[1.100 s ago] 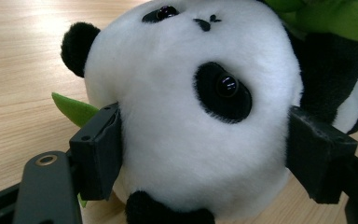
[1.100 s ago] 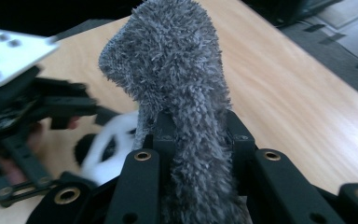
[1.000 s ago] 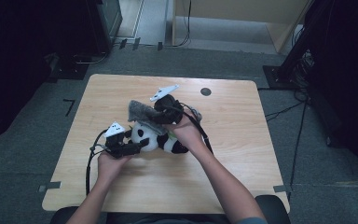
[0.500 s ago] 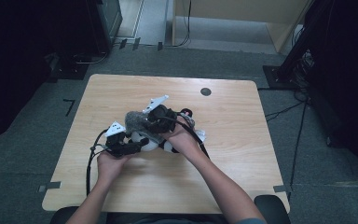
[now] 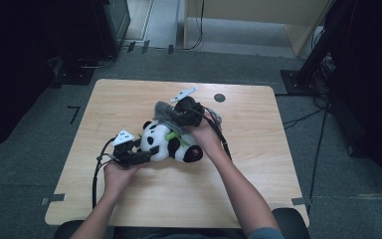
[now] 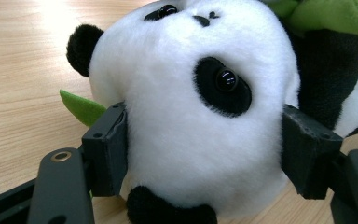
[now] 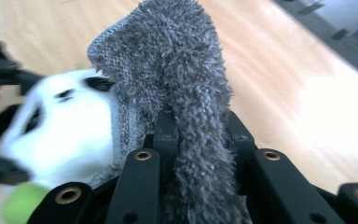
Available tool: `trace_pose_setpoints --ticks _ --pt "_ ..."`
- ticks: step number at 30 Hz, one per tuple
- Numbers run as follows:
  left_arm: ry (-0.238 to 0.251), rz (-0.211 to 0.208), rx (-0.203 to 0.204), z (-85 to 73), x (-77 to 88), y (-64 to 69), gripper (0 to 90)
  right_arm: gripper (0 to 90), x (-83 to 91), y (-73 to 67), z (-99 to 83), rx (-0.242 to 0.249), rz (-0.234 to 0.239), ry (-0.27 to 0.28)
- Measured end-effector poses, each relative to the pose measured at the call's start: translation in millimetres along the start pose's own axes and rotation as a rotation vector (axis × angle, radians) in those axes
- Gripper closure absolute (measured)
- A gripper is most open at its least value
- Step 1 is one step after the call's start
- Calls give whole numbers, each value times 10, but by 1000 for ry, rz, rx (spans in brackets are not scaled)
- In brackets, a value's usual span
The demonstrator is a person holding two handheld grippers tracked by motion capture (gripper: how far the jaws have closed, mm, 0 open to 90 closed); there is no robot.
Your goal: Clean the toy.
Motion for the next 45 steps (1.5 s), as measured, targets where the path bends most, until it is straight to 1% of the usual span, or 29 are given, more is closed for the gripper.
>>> trace_pose_setpoints --ticks 1,2,4,5,6,7,8,10,13,14,15,16,18,20,21,22,23,24,28,31,32,33,34,36,38,41,42,44,45 --pt "0 0 -1 -1 1 -1 268 727 0 0 0 0 0 0" --pt "1 -1 -3 -3 2 -2 266 729 18 82 15 -37 -22 7" --pt "3 -1 -4 -5 1 -2 261 732 27 106 18 -42 -24 4" --pt "2 -1 -8 -9 4 -3 255 737 64 141 23 -28 -60 11" --pt "2 -1 -8 -9 4 -3 250 737 64 141 23 -28 -60 11" --pt "6 -2 -7 -10 2 -2 241 737 93 190 19 -38 -74 13" --pt "8 -4 -9 -11 1 -2 233 736 98 209 14 -52 -66 12" --pt "8 -5 -14 -13 1 -4 221 734 124 244 13 -74 -17 23" --pt "9 -4 -17 -13 1 -7 212 734 245 262 61 -125 48 74" --pt "9 -4 -17 -13 1 -7 211 734 245 262 61 -125 48 74" --pt "11 -3 -19 -13 0 -8 209 733 375 251 122 -124 62 110" --pt "10 -3 -19 -13 0 -7 209 733 375 251 122 -124 62 110" --pt "12 -3 -19 -12 1 -8 208 727 545 233 176 -109 61 139" --pt "14 -4 -16 -11 -2 -9 207 724 582 232 176 -103 58 144" --pt "17 -13 -7 -12 -4 -15 203 724 667 236 139 -81 42 154" --pt "17 -13 -7 -12 -4 -15 200 724 667 236 139 -81 42 154" --pt "18 -17 -5 -15 -4 -18 198 724 720 246 67 -73 23 148" --pt "13 -18 -13 -16 0 -18 197 724 730 260 34 -70 23 152" --pt "7 -19 -13 -7 -2 -15 190 717 747 371 -179 -103 23 127" --pt "3 -26 -19 -1 -9 -18 164 710 699 456 -347 -152 62 119" --pt "3 -26 -19 -1 -9 -18 152 710 699 456 -347 -152 62 119" --pt "8 -29 -16 -3 -21 -18 141 710 673 488 -425 -171 73 119" --pt "7 -30 -17 -5 -28 -19 132 710 663 496 -449 -168 74 125" --pt "7 -29 -21 -9 -36 -22 126 709 651 504 -478 -165 73 131" --pt "8 -30 -20 -13 -45 -26 112 703 622 518 -517 -168 65 114" --pt "6 -30 -18 -19 -53 -33 113 688 589 550 -578 -158 43 122" --pt "3 -28 -23 -20 -51 -33 128 690 580 577 -628 -178 42 115" --pt "-1 -27 -23 -17 -47 -26 143 692 581 590 -648 -185 43 117" --pt "-7 -23 -29 -17 -43 -23 154 699 587 627 -691 -212 44 95"
Point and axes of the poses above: each handheld gripper's, and its own axes: x roughly backward along the jaws, z roughly out of its top, y roughly to its right, the point moved 2 cm from there along -x, roughly forward along the jaws, and after that the axes turned 11 degrees about -x, right-handed, at the moved point
